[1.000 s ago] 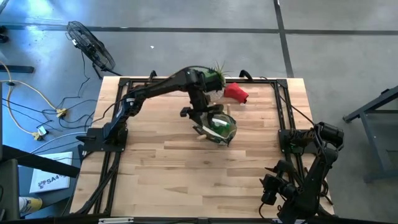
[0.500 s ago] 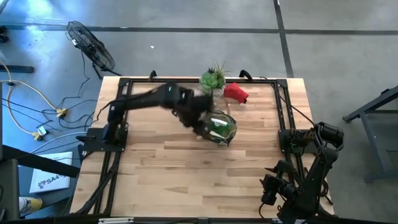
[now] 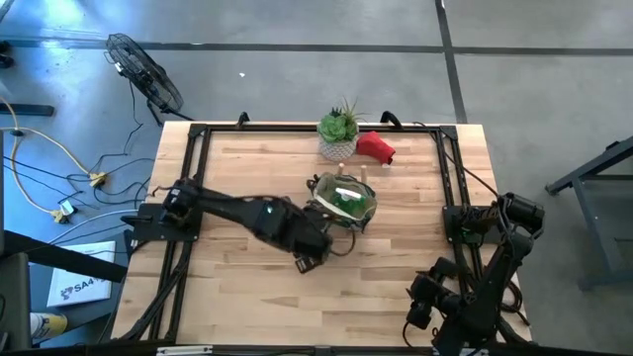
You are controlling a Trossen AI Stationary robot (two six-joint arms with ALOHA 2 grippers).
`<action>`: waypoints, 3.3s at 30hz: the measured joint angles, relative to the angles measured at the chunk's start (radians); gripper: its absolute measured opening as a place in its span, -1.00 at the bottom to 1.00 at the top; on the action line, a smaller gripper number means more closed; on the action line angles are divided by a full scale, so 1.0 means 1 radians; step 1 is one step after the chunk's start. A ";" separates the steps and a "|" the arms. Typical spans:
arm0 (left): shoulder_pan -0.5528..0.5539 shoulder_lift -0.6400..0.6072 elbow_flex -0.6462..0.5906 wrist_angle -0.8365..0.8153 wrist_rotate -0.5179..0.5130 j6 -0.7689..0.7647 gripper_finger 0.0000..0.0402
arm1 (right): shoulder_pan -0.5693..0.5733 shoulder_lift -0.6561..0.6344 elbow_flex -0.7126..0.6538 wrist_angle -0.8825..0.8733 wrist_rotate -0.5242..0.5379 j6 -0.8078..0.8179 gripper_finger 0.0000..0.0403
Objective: Pick & Place Garden tools in Gardening bag
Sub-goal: Put the brown hand rake into the gardening bag, then put the red gloves into the gardening bag
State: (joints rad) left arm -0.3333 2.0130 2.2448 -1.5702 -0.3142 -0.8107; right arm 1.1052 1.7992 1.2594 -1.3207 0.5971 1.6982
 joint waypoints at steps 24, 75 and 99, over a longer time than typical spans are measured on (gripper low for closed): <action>0.120 0.002 -0.297 0.331 -0.081 0.158 -1.00 | -0.001 0.000 0.000 0.152 -0.024 0.000 0.26; 0.254 0.077 -0.121 0.199 0.213 0.336 -0.97 | 0.001 0.000 0.000 0.188 -0.025 -0.027 0.26; 0.149 -0.211 0.086 0.000 -0.054 0.578 -0.96 | -0.311 -0.384 0.000 0.333 0.550 -0.828 0.26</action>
State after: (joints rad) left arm -0.1843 1.8022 2.3305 -1.5704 -0.3687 -0.2325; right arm 0.7942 1.4153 1.2591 -0.9879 1.1471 0.8707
